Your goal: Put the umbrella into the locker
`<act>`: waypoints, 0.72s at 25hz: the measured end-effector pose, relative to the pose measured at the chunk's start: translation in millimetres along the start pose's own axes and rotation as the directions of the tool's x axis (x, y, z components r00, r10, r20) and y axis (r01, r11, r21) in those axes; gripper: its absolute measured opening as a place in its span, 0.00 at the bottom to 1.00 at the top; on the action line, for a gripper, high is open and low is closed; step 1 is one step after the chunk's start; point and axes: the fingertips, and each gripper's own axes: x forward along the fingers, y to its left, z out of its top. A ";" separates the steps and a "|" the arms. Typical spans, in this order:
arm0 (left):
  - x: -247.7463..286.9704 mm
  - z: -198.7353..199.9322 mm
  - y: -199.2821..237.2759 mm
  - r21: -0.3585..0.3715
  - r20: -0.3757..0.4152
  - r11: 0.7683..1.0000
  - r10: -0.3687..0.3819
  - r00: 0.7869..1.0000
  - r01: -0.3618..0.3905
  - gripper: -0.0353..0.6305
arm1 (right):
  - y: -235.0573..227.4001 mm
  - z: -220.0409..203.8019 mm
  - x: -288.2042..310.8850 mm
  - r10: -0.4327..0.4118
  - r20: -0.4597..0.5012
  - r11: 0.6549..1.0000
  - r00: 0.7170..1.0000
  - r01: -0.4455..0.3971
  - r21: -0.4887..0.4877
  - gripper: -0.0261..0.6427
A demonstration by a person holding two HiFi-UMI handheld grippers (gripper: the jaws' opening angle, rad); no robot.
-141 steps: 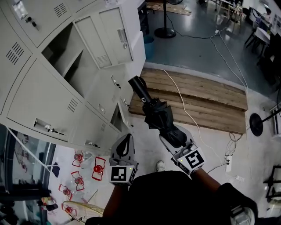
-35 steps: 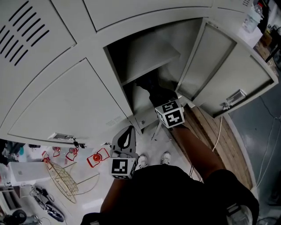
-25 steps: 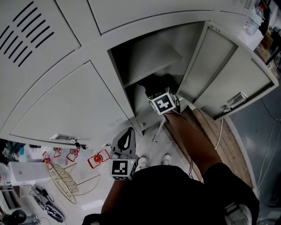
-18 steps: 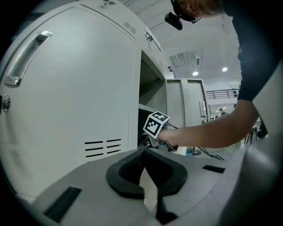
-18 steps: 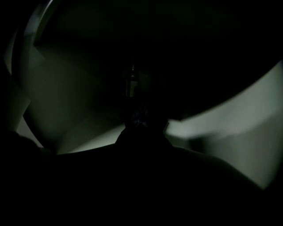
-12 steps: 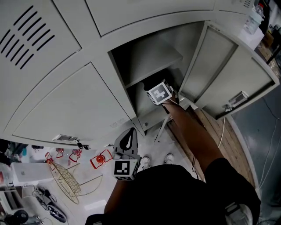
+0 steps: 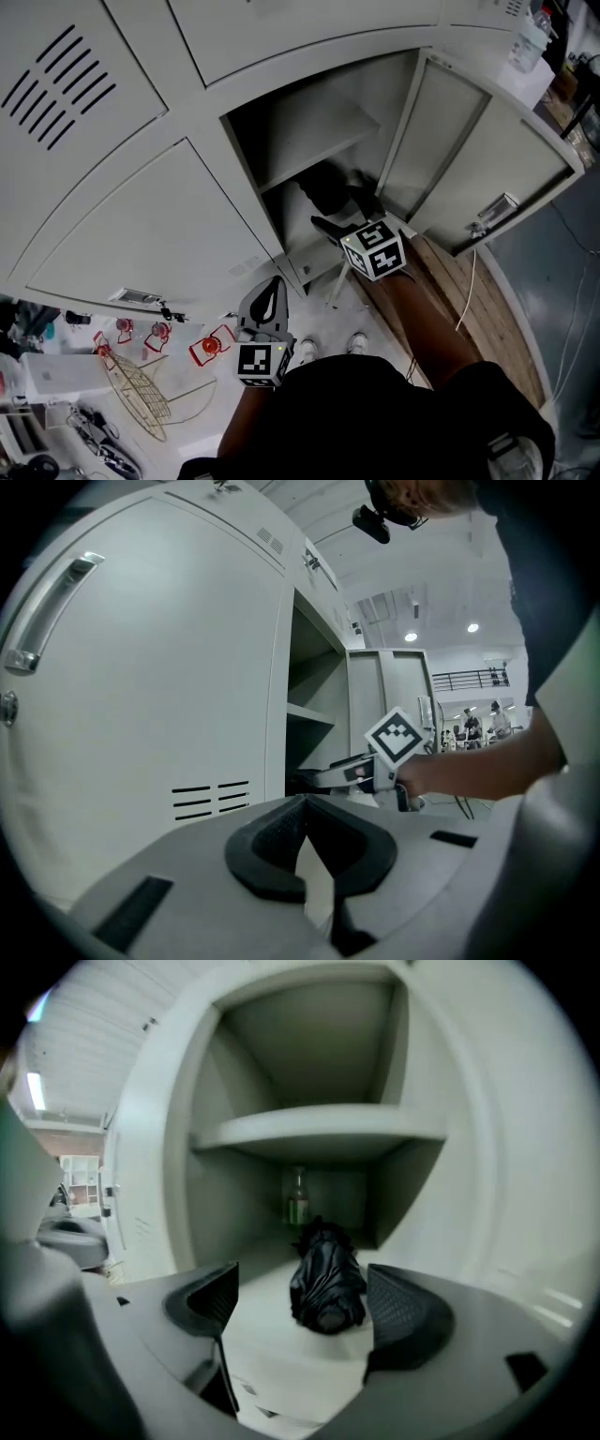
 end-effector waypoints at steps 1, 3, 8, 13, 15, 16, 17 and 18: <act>1.1 1.0 -0.5 0.003 0.000 1.000 -0.004 1.000 0.004 0.05 | 3.7 1.1 -11.3 -0.001 0.017 1.000 1.000 0.001 0.000 0.65; 3.3 3.4 -2.9 0.006 -0.008 1.000 -0.013 1.000 0.013 0.05 | 10.0 3.2 -32.9 -0.001 0.041 1.000 0.999 0.001 -0.003 0.65; 9.9 11.6 -11.3 0.025 -0.004 0.999 -0.041 0.999 0.041 0.05 | 19.9 3.7 -83.9 -0.003 0.089 1.000 0.996 0.003 -0.003 0.64; 12.0 15.1 -16.6 0.027 -0.001 0.998 -0.055 0.998 0.055 0.05 | 32.7 -0.5 -120.7 -0.030 0.153 1.000 0.988 0.030 0.002 0.45; 12.3 15.0 -15.8 0.033 -0.002 0.998 -0.056 0.998 0.056 0.05 | 35.1 -2.2 -131.1 -0.054 0.176 0.998 0.983 0.046 0.049 0.33; 12.9 16.5 -15.4 0.034 0.001 0.998 -0.056 0.998 0.056 0.05 | 36.0 -3.2 -134.7 -0.064 0.184 0.997 0.981 0.054 0.062 0.29; 13.6 18.7 -15.4 0.034 0.005 0.998 -0.057 0.998 0.056 0.05 | 36.7 -3.9 -137.4 -0.076 0.193 0.996 0.978 0.065 0.064 0.24; 14.2 20.4 -15.5 0.034 0.009 0.998 -0.058 0.998 0.058 0.05 | 37.2 -4.3 -139.1 -0.088 0.201 0.995 0.976 0.079 0.054 0.18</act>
